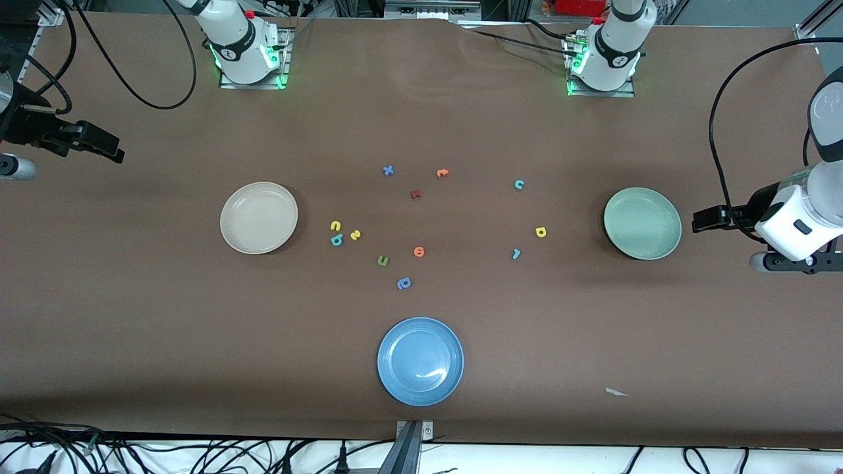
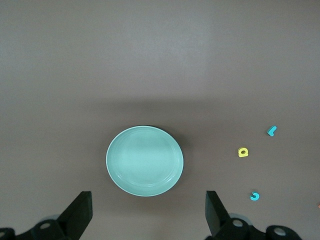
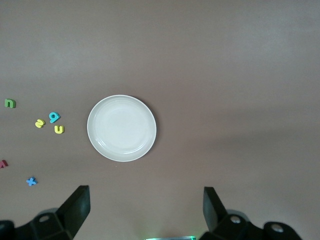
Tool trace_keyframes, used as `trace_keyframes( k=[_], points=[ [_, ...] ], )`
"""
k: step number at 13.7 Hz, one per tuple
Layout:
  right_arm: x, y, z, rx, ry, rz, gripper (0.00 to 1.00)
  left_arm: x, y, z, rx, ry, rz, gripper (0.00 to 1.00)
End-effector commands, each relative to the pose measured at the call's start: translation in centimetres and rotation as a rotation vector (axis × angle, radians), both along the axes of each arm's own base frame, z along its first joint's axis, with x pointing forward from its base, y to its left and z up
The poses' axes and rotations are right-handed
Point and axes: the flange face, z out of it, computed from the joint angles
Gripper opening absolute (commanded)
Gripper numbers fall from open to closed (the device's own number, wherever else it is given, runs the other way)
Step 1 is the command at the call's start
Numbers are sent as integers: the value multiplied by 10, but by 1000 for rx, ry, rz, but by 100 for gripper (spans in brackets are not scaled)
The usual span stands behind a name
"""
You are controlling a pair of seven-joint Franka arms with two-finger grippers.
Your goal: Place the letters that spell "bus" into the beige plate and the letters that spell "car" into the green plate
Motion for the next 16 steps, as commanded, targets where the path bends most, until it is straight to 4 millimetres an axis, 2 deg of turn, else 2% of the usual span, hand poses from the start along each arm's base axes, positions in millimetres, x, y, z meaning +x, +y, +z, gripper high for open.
trace_keyframes(
  k=[1, 12, 16],
  points=[
    [-2, 0, 4, -2, 2, 1, 100, -2, -2, 1, -24, -6, 7, 99],
    [-2, -1, 4, -2, 2, 1, 100, -1, -2, 0, -22, -4, 7, 99],
    [-2, 0, 4, -2, 4, 1, 100, -3, -23, -9, -17, 15, 31, 100]
  ],
)
